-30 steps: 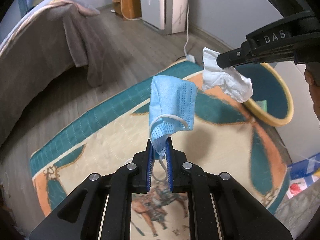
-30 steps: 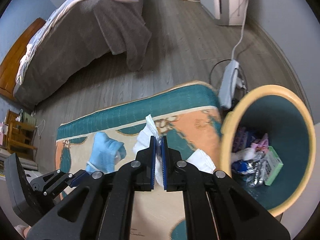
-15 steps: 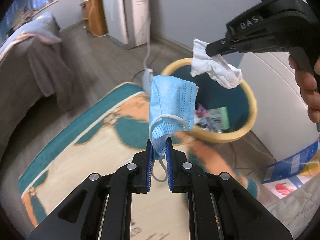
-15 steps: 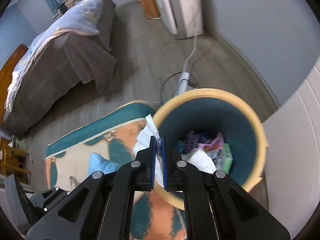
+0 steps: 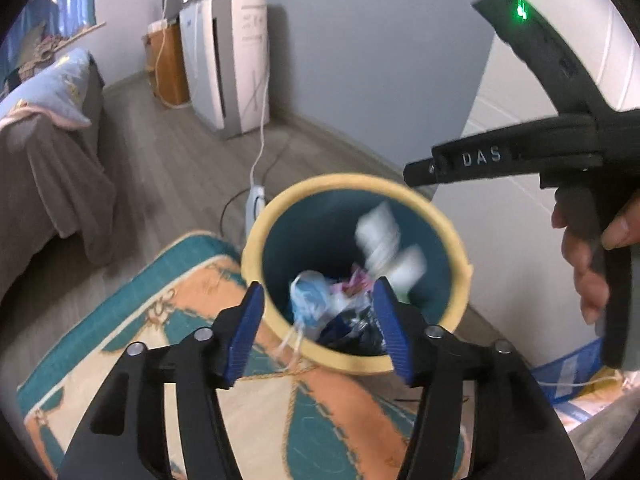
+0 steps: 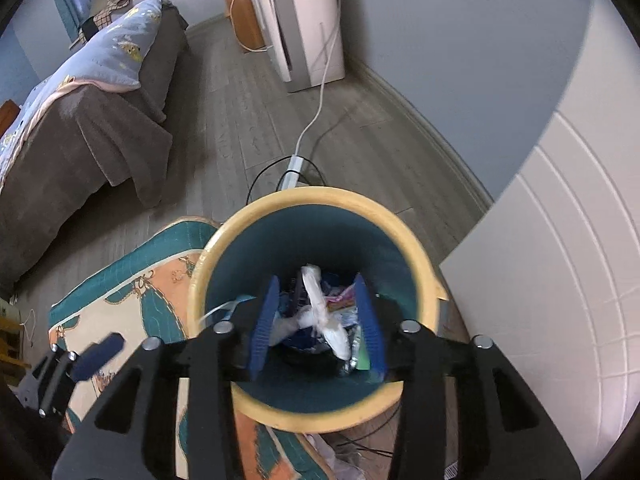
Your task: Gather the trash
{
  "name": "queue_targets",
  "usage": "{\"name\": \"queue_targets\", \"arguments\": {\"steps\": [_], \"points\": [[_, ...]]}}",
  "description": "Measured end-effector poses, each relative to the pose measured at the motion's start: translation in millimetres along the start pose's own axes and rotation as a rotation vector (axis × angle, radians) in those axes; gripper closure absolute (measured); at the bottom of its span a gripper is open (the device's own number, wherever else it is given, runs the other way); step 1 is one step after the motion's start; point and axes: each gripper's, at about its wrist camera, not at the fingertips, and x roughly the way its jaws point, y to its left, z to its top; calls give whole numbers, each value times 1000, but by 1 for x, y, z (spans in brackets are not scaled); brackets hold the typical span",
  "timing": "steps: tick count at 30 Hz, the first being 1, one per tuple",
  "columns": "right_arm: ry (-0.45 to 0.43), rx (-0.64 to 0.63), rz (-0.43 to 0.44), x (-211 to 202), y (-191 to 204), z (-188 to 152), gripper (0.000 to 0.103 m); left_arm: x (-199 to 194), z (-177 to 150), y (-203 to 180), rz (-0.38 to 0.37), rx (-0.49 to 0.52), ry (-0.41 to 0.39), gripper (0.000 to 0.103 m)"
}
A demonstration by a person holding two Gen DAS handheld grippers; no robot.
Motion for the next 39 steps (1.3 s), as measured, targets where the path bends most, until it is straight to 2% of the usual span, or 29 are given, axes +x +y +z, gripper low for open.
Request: {"name": "queue_targets", "arguments": {"steps": [2, 4, 6, 7, 9, 15, 19, 24, 32, 39], "points": [[6, 25, 11, -12, -11, -4, 54, -12, -3, -1, 0, -1, -9, 38], [1, 44, 26, -24, -18, -9, 41, -22, -3, -1, 3, -8, -18, 33], [-6, 30, 25, -36, -20, -16, 39, -36, -3, 0, 5, -19, -32, 23], [-10, 17, 17, -40, -19, -21, 34, -43, -2, 0, 12, -26, -42, 20], [-20, -17, 11, -50, -16, -32, 24, -56, -1, -1, 18, -46, -60, 9], [-63, -58, 2, -75, -19, -58, 5, -78, -5, -7, 48, -104, -64, 6], [-91, -85, -40, -86, -28, -74, 6, -83, -13, -12, 70, -94, -30, 6], [-93, -66, -30, -86, -37, -78, 6, -80, -21, -10, 101, -76, -7, 6], [-107, -146, -52, -86, -15, -80, 6, -68, -24, 5, 115, -106, 23, 6], [-106, -154, -57, -87, -11, -81, 6, -68, -26, 11, 125, -120, 33, 6]]}}
